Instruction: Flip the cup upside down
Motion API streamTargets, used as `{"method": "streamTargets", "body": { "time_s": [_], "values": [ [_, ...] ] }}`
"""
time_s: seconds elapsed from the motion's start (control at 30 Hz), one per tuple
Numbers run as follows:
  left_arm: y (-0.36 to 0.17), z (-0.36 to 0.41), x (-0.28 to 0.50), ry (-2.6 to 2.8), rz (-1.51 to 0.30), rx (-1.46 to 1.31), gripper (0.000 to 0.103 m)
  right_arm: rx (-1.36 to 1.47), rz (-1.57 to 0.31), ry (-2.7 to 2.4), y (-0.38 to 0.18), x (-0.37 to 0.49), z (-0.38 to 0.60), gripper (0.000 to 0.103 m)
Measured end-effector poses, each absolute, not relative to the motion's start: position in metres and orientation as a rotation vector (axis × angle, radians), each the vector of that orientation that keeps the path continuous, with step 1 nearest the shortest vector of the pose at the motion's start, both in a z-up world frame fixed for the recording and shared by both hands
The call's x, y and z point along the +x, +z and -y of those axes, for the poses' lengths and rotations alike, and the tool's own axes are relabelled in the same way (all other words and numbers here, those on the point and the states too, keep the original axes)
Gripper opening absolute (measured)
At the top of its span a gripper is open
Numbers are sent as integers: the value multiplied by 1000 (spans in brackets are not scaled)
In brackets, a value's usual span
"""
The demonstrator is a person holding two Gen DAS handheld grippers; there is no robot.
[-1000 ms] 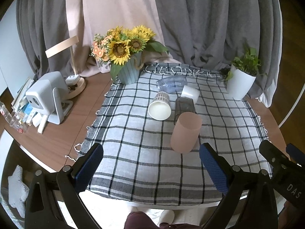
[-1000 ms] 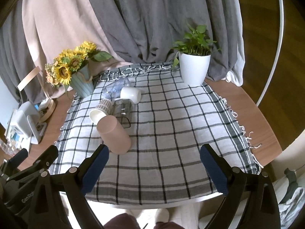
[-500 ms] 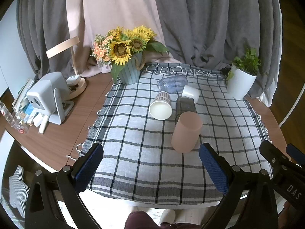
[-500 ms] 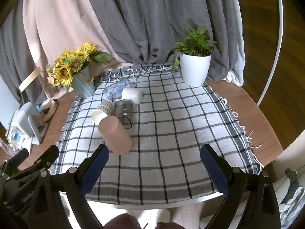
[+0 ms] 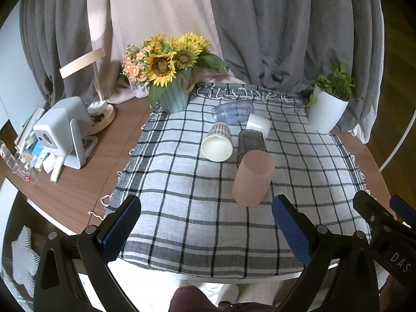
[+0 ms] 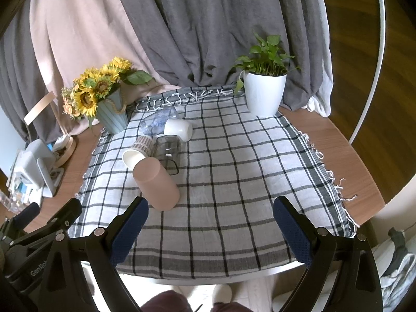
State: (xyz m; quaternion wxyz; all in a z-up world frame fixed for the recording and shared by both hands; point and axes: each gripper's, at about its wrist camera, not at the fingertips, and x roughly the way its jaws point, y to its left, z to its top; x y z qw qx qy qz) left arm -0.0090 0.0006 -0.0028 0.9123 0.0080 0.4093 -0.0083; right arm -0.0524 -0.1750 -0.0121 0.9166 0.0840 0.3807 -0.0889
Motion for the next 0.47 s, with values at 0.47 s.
{"method": "streamTargets", "body": {
  "time_s": [0.47],
  "values": [
    [-5,0,-8,-20,-848,13,103,174,-784,-185,-13,-52,173,97]
  ]
}}
